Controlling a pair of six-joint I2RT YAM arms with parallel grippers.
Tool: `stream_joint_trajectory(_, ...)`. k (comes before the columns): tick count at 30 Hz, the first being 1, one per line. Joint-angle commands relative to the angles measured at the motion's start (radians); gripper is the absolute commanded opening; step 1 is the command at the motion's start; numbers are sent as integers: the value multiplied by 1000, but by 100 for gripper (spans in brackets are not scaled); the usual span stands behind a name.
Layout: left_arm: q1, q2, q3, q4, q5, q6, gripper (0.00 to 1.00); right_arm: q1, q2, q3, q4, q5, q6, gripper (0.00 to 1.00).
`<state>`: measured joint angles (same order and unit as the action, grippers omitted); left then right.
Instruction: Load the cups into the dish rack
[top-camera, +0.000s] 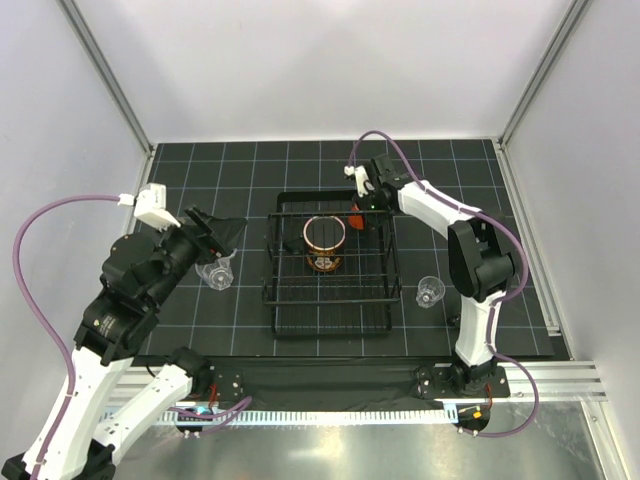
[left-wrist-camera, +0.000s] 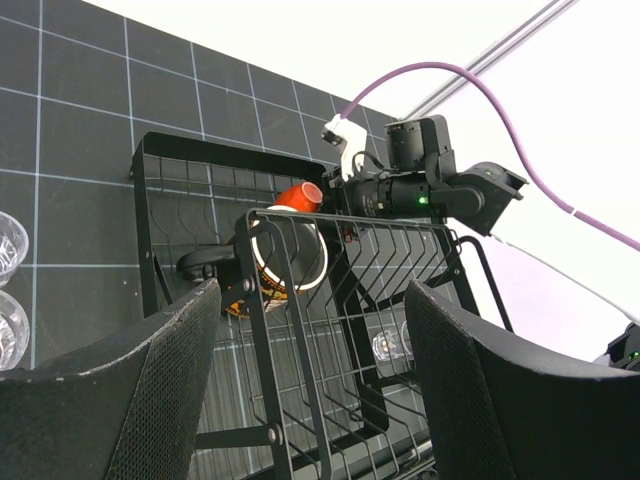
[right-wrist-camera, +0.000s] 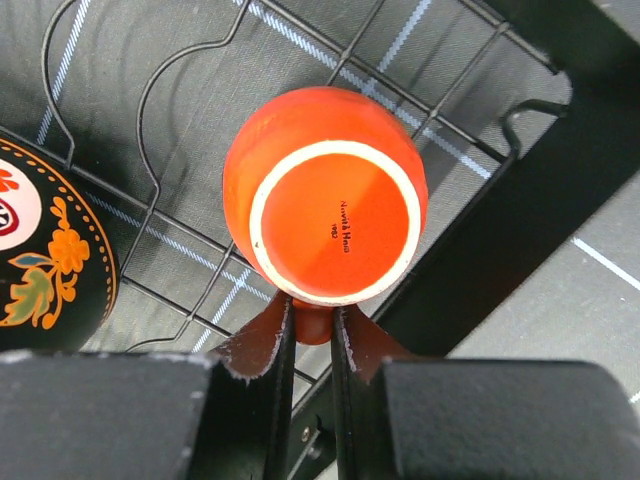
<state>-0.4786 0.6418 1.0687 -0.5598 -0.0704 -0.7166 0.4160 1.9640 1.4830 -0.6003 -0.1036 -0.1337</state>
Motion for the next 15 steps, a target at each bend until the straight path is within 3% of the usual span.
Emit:
stream_joint_trajectory(1,-2,9,36,-2,-9,17,72,6,16,49,2,-13,-14,13)
stream_joint_trajectory(15,-3,2,42,-14,-22,23,73,6,6,60,-39,-65,-26,37)
